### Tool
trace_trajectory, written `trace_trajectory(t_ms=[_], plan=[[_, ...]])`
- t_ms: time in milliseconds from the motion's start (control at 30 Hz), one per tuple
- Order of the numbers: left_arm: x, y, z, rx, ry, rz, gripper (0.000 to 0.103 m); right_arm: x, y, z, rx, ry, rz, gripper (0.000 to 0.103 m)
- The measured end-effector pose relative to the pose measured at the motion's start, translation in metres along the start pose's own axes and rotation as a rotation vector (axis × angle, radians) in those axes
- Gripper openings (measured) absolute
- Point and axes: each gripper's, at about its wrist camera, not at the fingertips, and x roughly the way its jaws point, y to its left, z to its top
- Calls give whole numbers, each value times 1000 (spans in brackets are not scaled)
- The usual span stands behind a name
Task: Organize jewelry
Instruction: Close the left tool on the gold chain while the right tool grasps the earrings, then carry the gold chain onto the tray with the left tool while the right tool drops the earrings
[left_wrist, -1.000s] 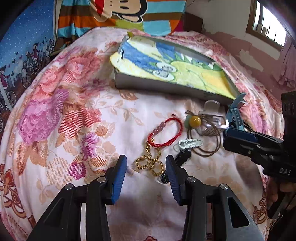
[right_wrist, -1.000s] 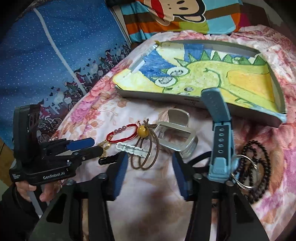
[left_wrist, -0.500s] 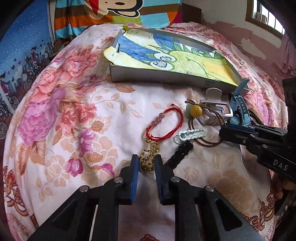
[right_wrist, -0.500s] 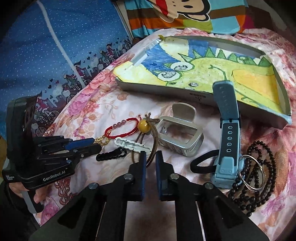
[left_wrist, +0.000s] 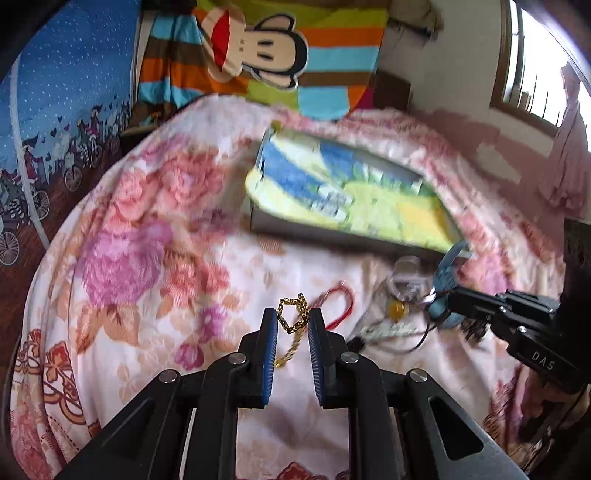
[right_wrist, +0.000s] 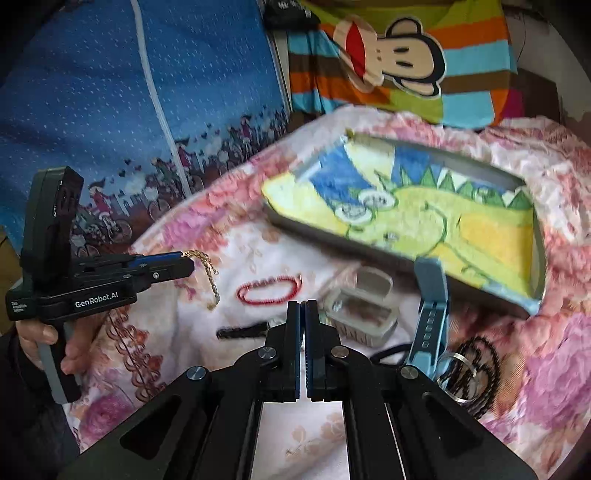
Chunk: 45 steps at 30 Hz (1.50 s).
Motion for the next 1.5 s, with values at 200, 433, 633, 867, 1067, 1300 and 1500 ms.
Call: trace_trajectory(t_ms=[200,433,633,867,1067,1300,1500], plan=[[-5,-7,12,-37,-85,-47,16,-24,-1,12,-6,-118,-6,2],[12,-20,38,-74,-116,-55,16,-45,-27,37,33,-245,-62,2],[39,-42,77,-59,-170,-72,16,-37,-64,54,110,-293,-197,2],[90,-53,92,-68,-108,-41,16,-12,-110,52,246,-257,-269,2],[119,-52,86,-54,-32,-10,16,3,-139,39,337,-213,-263,3],[136,-46,79,-83,59,-18,16,22,-145,26,355,-130,-266,3],[136,-52,75,-64,60,-10,17,28,-140,27,323,-94,-268,3]])
